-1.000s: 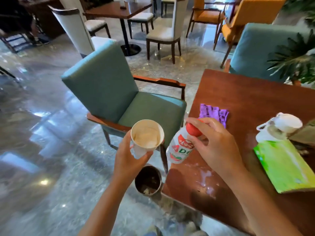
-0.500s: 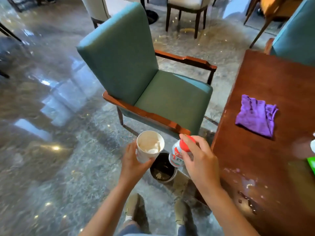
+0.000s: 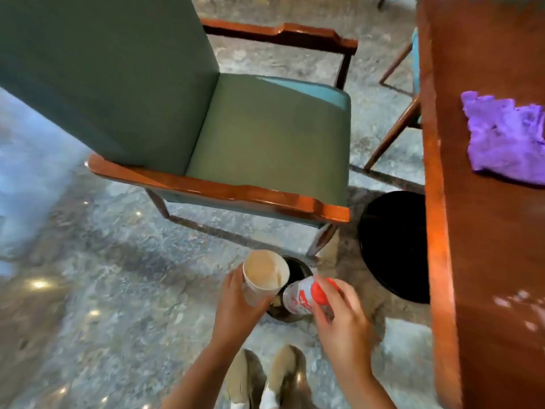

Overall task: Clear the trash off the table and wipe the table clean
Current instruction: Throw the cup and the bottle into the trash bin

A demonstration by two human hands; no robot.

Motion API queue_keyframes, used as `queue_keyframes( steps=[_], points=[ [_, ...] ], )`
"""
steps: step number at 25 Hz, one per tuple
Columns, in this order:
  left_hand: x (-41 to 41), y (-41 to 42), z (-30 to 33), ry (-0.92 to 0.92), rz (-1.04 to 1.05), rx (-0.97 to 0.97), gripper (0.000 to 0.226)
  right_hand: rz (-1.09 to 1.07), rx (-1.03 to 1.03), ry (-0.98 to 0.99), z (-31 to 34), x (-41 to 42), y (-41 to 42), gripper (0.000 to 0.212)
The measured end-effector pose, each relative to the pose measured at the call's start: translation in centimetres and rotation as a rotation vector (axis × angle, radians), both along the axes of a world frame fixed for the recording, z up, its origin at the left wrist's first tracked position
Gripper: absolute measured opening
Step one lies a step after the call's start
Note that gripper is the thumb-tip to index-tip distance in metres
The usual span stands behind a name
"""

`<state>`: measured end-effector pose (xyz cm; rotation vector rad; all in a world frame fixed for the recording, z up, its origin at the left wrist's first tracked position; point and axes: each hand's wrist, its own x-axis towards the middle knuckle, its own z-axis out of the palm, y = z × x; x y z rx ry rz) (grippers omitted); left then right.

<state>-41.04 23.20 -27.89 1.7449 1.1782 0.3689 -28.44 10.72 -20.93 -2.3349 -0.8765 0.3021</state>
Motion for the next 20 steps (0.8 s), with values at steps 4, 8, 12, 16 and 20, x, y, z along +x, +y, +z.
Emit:
queue_keyframes(
  steps=[4, 8, 12, 16, 20],
  points=[
    [1.8, 0.9, -10.7, 0.049, -0.043, -0.096, 0.075, -0.036, -0.094, 0.075, -12.0, 1.3, 1.0, 0.044],
    [3.6, 0.2, -19.5, 0.071, -0.097, -0.122, 0.061, -0.072, -0.156, 0.081, -21.8, 2.5, 0.4, 0.042],
    [5.0, -1.9, -26.3, 0.058, -0.163, -0.114, 0.055, -0.044, -0.258, 0.080, -28.5, 3.1, -1.2, 0.049],
    [6.1, -2.7, -30.3, 0.172, -0.205, 0.013, 0.068, -0.036, -0.426, 0.084, -32.0, 3.4, -1.3, 0.039],
    [8.0, -2.9, -32.0, 0.269, -0.269, 0.031, 0.060, -0.059, -0.561, 0.120, -33.4, 3.5, -1.0, 0.035]
  ],
)
